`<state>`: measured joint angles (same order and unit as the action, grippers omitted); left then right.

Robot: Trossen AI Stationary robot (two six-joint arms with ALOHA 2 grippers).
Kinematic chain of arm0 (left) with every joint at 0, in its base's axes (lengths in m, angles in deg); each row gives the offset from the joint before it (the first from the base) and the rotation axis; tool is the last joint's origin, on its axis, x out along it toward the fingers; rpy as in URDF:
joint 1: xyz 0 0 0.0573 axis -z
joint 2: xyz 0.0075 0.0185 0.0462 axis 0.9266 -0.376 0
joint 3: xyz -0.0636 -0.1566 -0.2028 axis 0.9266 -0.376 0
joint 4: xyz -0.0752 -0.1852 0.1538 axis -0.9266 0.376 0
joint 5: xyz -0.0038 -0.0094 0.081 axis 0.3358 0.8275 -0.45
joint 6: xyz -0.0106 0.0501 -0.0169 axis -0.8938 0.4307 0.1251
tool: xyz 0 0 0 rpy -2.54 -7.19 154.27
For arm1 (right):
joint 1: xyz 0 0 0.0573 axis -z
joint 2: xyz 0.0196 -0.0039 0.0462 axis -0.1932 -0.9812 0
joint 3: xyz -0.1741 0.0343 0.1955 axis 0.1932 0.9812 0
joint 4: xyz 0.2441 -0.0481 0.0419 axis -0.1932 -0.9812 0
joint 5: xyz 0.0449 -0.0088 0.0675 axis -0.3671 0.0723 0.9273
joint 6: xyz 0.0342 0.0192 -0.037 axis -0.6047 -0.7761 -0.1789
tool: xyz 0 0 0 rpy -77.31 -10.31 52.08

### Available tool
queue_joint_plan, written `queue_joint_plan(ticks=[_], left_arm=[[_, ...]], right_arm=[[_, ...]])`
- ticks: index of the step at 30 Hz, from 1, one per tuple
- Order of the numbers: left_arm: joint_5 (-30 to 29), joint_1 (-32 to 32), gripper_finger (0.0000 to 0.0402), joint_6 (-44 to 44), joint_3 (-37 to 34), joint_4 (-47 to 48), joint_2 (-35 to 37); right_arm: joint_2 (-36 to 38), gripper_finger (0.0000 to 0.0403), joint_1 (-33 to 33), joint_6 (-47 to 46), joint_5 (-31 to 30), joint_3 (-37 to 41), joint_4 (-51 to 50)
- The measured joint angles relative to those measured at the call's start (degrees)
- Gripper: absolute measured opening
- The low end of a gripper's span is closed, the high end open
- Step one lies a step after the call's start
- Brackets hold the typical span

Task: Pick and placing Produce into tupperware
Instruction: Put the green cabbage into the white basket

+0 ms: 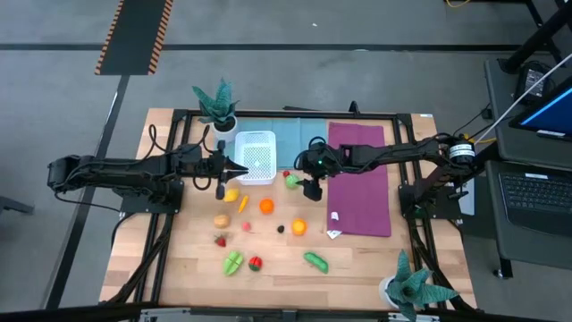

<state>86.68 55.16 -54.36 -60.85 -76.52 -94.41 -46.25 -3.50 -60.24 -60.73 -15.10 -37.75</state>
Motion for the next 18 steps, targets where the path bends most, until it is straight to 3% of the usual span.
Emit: queue_joint_plan(ticks=[5,18], left_arm=[[0.0,0.0,0.002,0.0,0.0,0.0,0.0],[0.0,0.0,0.0022,0.0,0.0,0.0,0.0]], right_arm=[[-0.6,0.0278,0.4,1.3,0.0,0.0,0.5],[-10.7,0.0278,3.7,4.7,3.4,-1.6,2.2]])
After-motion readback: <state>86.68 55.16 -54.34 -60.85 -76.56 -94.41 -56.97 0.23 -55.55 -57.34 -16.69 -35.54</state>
